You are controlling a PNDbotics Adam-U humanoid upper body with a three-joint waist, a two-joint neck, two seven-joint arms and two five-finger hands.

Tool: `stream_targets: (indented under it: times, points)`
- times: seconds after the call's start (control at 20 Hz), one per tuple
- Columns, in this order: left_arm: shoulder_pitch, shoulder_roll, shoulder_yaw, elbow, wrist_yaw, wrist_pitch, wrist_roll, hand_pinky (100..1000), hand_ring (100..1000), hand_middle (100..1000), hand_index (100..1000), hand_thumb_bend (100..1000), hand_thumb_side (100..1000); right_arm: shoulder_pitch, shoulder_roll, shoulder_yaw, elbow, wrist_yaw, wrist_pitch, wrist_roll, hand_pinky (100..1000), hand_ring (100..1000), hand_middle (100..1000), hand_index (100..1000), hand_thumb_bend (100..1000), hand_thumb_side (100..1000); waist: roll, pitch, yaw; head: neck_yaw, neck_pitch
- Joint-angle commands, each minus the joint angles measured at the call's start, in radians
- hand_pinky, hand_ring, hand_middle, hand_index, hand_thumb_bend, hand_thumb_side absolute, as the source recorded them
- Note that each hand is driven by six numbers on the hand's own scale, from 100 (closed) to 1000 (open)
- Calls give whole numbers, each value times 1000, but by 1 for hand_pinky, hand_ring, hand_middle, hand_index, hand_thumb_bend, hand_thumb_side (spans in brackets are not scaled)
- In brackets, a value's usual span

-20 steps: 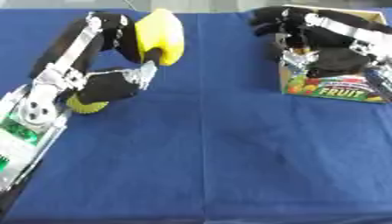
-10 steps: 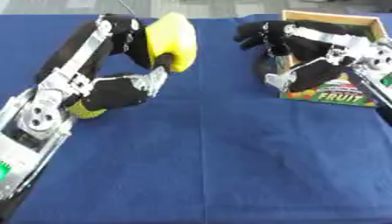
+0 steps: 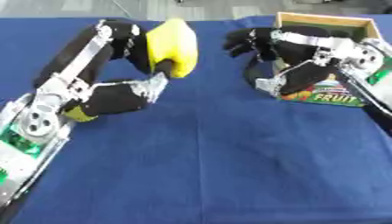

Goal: Pick up the objects with one hand, pass them to the other hand, and then place them into the box on the other side of the table.

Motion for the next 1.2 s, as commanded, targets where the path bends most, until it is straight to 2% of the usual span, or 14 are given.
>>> stream_targets:
  times: [0.05,0.3,0.7,0.8,0.95,1.0,1.2]
  points:
    - [-25,-4,1,7,-2,-5,-12,565,456,390,421,100,176,-19,-16,-5,-14,9,-17,18,766,953,952,1000,100,368,-15,1,1,-7,-8]
    - [-31,-13,-3,29,6,-12,-25,565,455,388,419,100,175,-33,-14,1,-13,18,-34,61,777,958,966,1000,100,440,-17,4,3,-16,-8]
    - [-52,-35,-4,86,-39,-32,-54,564,475,385,432,100,163,-60,-16,6,2,11,-37,94,789,965,973,1000,100,431,-23,9,7,-21,-7]
    - [-55,-42,-5,97,-50,-39,-56,565,479,385,432,100,160,-68,-16,8,3,11,-37,100,792,968,975,1000,100,373,-24,11,10,-20,-7]
    - [-62,-54,-7,103,-63,-48,-61,566,481,386,433,100,156,-82,-12,12,12,11,-26,109,794,969,979,1000,100,139,-23,13,16,-19,-8]
    - [-64,-58,-7,103,-67,-50,-62,566,481,386,433,100,154,-85,-11,13,16,12,-22,113,795,969,980,1000,100,100,-23,14,18,-20,-9]
    - [-70,-73,-11,106,-86,-56,-71,567,483,387,433,100,149,-94,-7,15,21,14,-11,120,798,970,981,1000,100,100,-23,14,23,-23,-10]
